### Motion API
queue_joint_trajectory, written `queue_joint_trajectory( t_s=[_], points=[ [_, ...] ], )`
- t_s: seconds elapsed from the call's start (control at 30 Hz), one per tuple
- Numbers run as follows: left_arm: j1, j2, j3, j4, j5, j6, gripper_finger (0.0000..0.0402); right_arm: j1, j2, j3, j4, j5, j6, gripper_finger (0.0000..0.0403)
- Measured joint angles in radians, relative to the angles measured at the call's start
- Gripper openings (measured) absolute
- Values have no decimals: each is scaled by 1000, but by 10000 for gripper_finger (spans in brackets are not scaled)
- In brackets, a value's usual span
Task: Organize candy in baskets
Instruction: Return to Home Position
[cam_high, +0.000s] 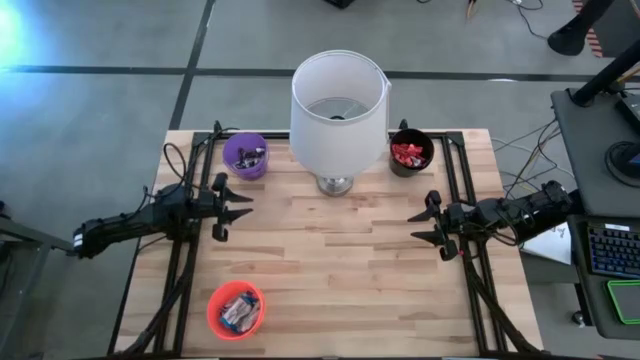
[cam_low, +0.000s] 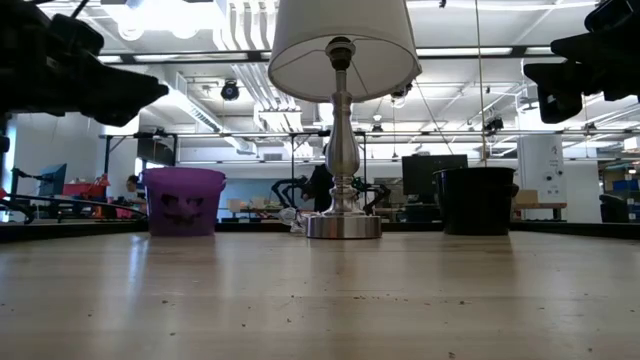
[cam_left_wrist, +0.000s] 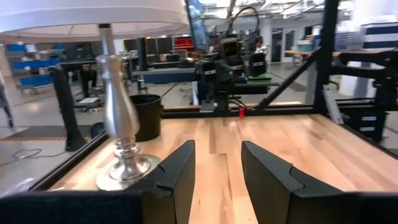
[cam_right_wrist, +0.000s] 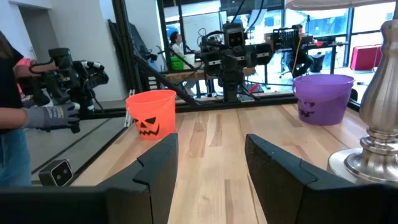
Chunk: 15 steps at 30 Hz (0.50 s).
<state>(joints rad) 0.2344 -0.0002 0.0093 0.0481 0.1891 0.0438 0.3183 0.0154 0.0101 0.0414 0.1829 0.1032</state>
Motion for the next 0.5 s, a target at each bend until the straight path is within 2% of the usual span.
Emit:
queue_joint_trajectory(
  t_s=[0.5],
  points=[
    [0, 0, 0, 1, -8, 0, 114, 0, 0, 0, 0, 0, 0, 178]
  ],
)
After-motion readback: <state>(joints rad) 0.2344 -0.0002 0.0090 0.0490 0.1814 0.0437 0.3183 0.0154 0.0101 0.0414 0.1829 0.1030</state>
